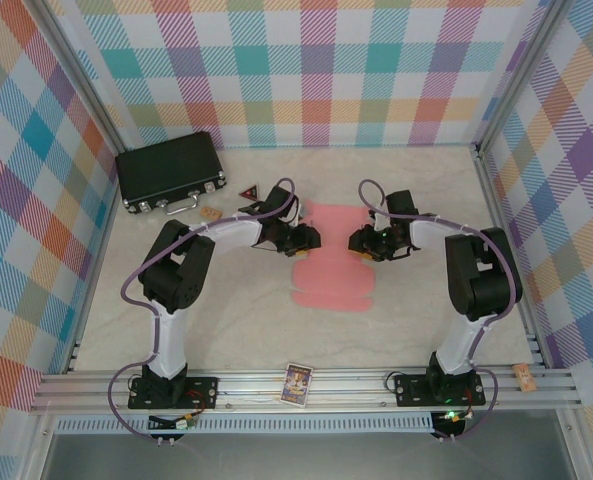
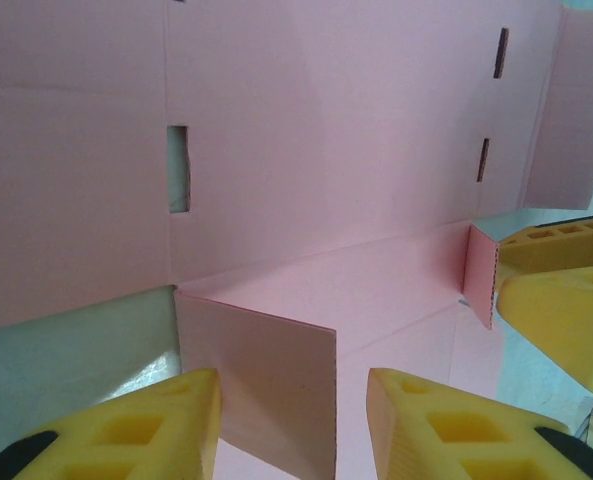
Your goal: Fold the paper box
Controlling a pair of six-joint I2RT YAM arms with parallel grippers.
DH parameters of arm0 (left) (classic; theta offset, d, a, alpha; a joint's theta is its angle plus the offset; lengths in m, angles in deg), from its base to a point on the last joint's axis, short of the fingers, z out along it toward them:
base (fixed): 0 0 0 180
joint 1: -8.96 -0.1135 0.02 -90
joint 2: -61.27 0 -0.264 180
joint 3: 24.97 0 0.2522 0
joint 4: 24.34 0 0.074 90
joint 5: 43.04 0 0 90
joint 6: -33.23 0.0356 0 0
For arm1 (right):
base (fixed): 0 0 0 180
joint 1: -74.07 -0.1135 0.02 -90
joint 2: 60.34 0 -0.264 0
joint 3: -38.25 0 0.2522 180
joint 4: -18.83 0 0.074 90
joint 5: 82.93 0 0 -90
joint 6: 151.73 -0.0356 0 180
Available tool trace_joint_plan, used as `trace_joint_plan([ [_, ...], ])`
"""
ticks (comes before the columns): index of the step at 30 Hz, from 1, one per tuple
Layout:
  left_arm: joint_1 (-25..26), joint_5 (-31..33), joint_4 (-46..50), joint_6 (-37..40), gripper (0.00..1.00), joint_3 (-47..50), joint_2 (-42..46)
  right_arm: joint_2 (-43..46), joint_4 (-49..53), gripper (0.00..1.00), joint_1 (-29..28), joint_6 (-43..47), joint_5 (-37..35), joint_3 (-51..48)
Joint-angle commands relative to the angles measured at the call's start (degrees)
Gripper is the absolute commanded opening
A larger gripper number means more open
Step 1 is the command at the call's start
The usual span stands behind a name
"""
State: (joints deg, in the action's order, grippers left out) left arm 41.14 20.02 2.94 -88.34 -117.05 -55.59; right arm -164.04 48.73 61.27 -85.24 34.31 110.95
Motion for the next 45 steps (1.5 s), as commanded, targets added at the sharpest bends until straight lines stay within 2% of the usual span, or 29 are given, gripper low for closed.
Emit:
trace_joint_plan([
  [1, 0.8, 0.5, 1.6, 2.0, 0.43, -1.9, 0.8, 3.1, 1.9, 0.41, -0.4, 1.0, -3.0, 0.6],
  [5, 0.8, 3.0, 1.9, 3.2, 0.46, -1.8, 3.4, 6.3, 3.9, 0.44, -0.4, 2.3, -8.6, 0.6],
  [11, 0.8, 8.7, 7.3, 5.9, 0.52, -1.2, 8.0, 9.5, 7.7, 0.50, -0.3, 6.3, -14.8, 3.7],
  [16, 1.6, 14.6, 10.3, 7.1, 0.54, 0.6, 13.2, 7.4, 12.4, 0.53, 0.7, 11.0, -18.9, 11.2],
  [19, 3.0, 15.6, 10.8, 6.6, 0.54, 2.6, 15.8, 4.7, 14.9, 0.53, 1.8, 13.4, -19.4, 17.2],
  [26, 8.9, 13.6, 8.3, 2.1, 0.39, 7.6, 16.1, -6.0, 20.1, 0.55, 3.1, 19.0, -15.3, 33.3],
  [32, 12.3, 13.2, 2.9, -2.4, 0.27, 12.1, 14.4, -14.4, 22.0, 0.54, 3.1, 22.0, -13.1, 42.5],
  [38, 13.0, 12.0, -0.6, -3.5, 0.13, 14.7, 11.1, -19.1, 22.9, 0.53, 3.1, 24.2, -10.7, 46.9],
  [45, 13.0, 15.4, 5.2, -1.2, 0.10, 16.4, 11.4, -20.0, 22.2, 0.56, 3.0, 30.2, -8.9, 46.2],
])
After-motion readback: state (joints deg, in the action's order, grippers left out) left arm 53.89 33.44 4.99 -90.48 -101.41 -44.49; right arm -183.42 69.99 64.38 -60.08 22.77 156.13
